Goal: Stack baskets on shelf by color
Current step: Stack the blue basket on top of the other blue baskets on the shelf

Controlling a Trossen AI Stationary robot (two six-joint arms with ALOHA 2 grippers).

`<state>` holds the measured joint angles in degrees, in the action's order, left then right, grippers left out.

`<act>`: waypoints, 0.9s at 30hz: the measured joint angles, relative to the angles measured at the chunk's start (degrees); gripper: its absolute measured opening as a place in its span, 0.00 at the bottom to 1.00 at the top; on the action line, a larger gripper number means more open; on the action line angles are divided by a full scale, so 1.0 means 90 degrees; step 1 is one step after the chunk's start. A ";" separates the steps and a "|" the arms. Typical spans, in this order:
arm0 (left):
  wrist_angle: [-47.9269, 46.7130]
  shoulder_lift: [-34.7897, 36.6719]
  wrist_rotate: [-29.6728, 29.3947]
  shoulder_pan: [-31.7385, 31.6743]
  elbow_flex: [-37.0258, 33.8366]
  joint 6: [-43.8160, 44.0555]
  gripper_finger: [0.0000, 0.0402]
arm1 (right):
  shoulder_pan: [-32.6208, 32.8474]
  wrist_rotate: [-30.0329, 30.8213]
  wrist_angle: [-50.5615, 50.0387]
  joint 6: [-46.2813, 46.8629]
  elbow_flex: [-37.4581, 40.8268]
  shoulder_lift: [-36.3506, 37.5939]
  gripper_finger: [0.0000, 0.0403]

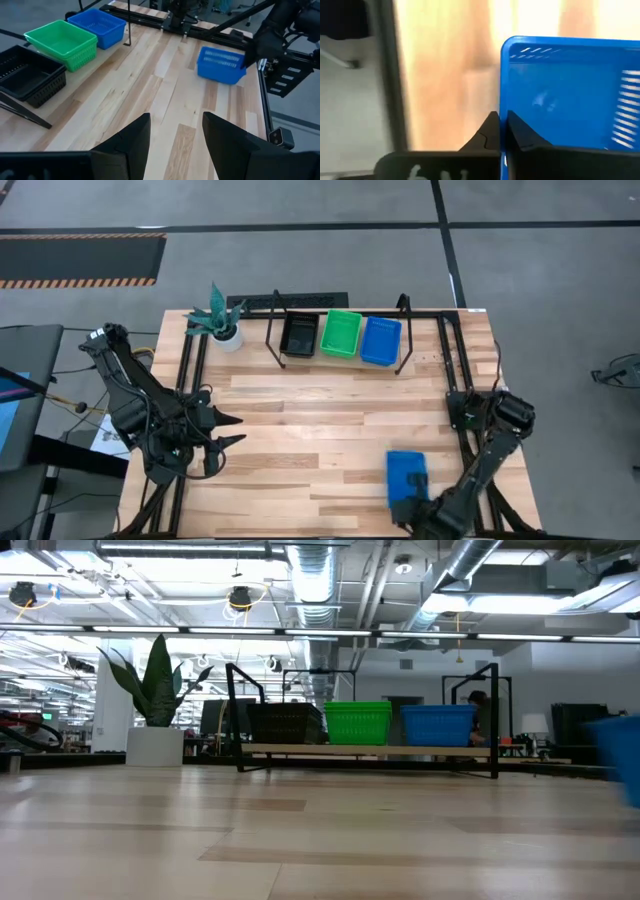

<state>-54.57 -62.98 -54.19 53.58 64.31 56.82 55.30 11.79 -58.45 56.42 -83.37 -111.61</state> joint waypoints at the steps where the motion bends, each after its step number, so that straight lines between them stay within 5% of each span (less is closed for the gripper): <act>1: 0.0000 0.0000 0.0000 0.0000 0.0001 0.0000 0.42 | -0.0120 0.0092 -0.0126 -0.0298 -0.0076 0.0010 0.02; 19: -0.0017 0.0000 0.0162 0.0000 0.0000 -0.0287 0.42 | -0.3563 0.2623 -0.0616 -0.5012 -0.0452 0.2476 0.01; 27: -0.0223 0.0000 0.0157 0.0000 0.0002 -0.0291 0.42 | -0.5502 0.2707 -0.0640 -0.5764 -0.0416 0.3368 0.01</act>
<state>-56.57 -62.98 -52.77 53.58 64.34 54.19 5.78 36.15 -64.21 4.54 -87.12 -81.30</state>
